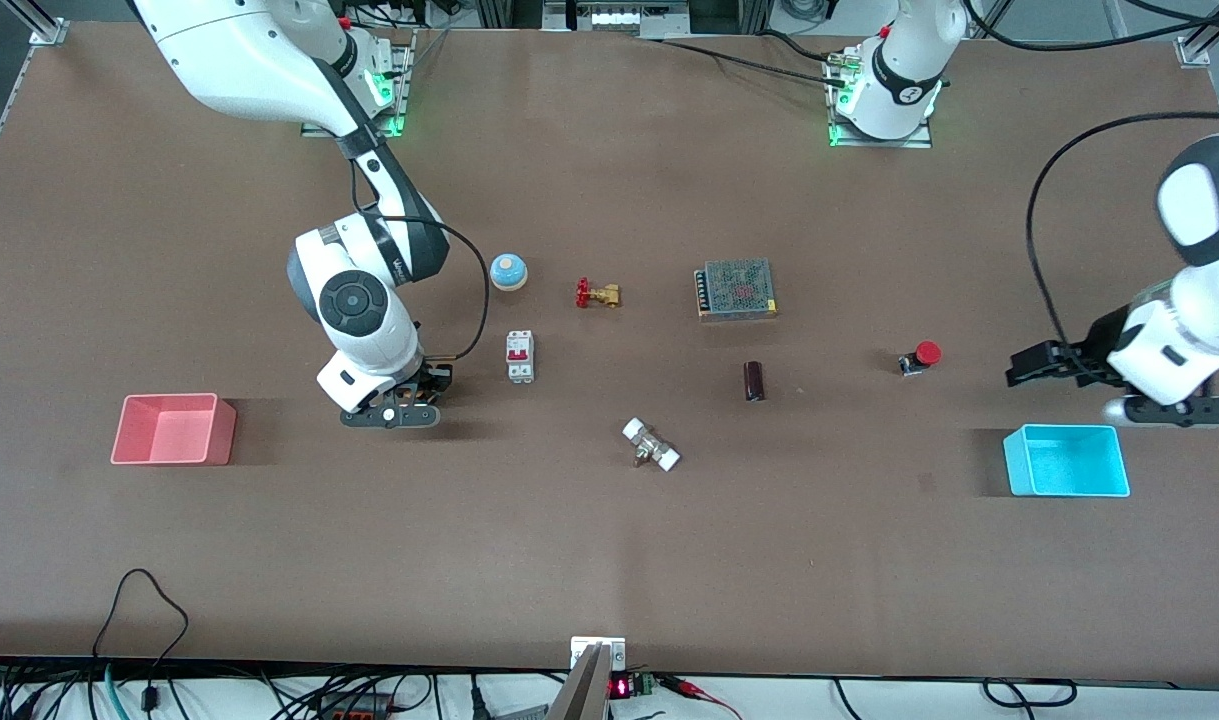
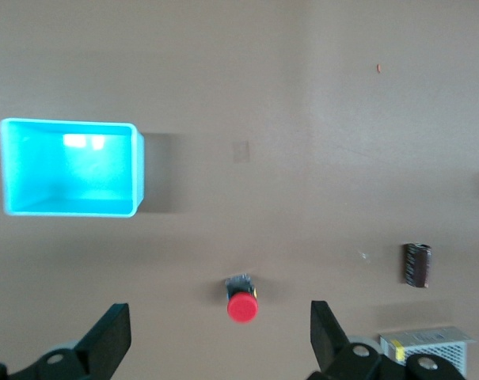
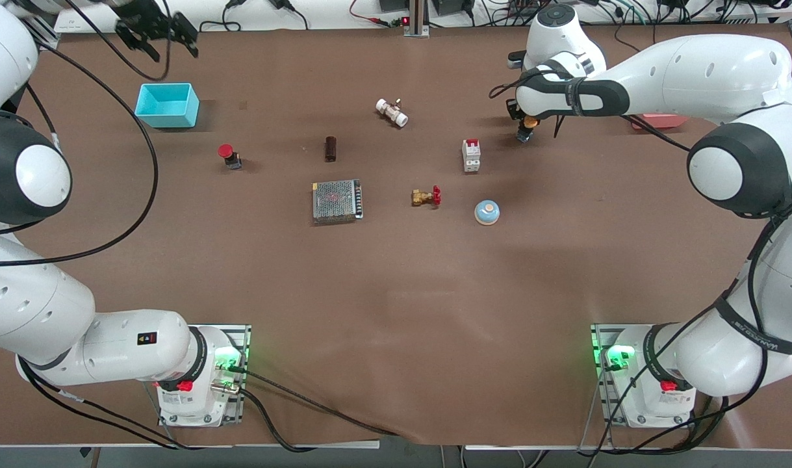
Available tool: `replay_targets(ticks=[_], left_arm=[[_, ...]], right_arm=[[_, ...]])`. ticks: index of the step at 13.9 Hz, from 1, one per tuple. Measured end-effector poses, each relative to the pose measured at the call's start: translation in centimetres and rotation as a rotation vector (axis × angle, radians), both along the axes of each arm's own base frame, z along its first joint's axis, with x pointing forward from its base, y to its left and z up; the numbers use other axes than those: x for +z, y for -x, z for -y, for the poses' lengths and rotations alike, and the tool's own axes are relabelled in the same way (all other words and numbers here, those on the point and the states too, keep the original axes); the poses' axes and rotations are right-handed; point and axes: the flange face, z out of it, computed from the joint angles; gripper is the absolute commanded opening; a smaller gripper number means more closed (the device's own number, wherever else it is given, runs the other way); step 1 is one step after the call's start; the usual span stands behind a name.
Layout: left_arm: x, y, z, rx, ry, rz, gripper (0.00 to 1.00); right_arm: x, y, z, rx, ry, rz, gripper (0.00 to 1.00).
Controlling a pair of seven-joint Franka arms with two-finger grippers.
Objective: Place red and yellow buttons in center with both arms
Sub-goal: 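Open the right gripper off the yellow button while the left gripper withdraws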
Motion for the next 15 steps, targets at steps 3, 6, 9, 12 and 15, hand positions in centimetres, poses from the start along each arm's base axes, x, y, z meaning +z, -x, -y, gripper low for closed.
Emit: replay_targets(ticks=[3, 6, 9, 12, 15], left_arm=[[5.1, -0.2, 1.0, 0.014, -0.007, 0.027, 1.00], [8.2, 1.6, 0.9, 0.055, -0.004, -0.012, 1.00], [10.6, 3.1, 1.0, 0.083, -0.002, -0.009, 1.00], [10.5, 3.2, 1.3, 0.068, -0.007, -0.013, 1.00], [10.5, 3.2, 2.0, 0.044, -0.016, -0.014, 1.00]], right_arm=[[-0.3, 0.1, 0.0, -0.002, 0.001, -0.003, 0.34], [-0.5, 0.1, 0.0, -0.003, -0.001, -0.001, 0.34], [-0.6, 0.0, 0.0, -0.003, -0.002, 0.000, 0.45], [-0.6, 0.0, 0.0, -0.004, -0.002, 0.001, 0.72], [-0.6, 0.0, 0.0, -0.004, -0.002, 0.001, 0.84]])
